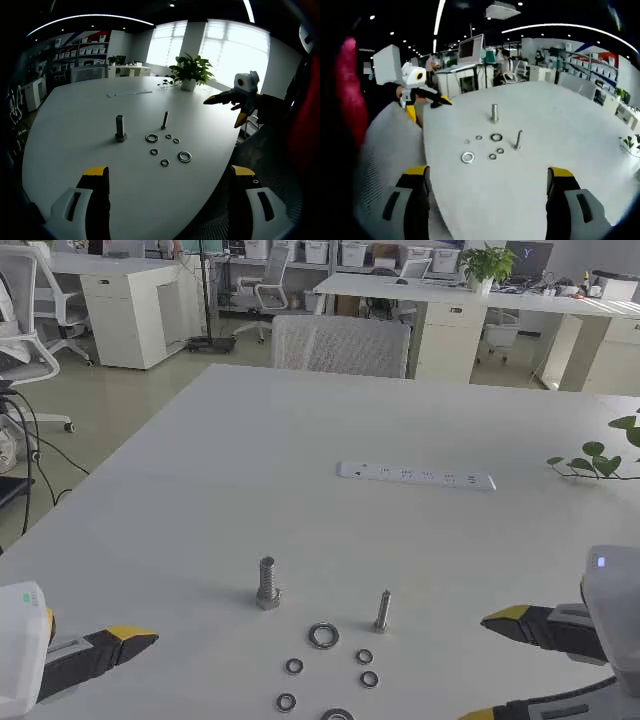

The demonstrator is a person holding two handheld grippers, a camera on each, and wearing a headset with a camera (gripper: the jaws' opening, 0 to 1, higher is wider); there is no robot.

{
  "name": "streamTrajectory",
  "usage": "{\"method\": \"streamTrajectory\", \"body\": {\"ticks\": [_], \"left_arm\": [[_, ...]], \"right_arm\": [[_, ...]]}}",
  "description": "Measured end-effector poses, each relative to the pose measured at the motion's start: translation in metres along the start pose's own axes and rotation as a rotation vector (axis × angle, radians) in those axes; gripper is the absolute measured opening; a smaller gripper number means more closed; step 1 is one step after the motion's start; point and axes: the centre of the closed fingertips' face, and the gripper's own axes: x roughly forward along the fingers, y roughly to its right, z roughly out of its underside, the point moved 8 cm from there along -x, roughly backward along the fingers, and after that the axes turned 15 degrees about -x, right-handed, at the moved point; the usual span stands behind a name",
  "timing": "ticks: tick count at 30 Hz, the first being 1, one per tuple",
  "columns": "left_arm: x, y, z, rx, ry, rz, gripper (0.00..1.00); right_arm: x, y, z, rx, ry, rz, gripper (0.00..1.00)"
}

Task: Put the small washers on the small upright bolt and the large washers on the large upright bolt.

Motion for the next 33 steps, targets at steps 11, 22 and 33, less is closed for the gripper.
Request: {"method": "streamTrajectory", "body": {"ticks": [11, 22, 33], "left_arm": [[0.0, 0.0, -0.001, 0.002, 0.003, 0.005, 1.0], [0.002, 0.0, -0.002, 0.001, 0.004, 0.006, 1.0], [0.004, 0.0, -0.002, 0.002, -0.007, 0.008, 1.0]], "right_arm": [[0.029, 0.012, -0.015, -0.087, -0.092, -0.049, 0.55], [0.036, 0.017, -0.019, -0.104, -0.101, -0.07, 0.54], [0.028, 0.017, -0.015, -0.092, -0.095, -0.055, 0.54]]}}
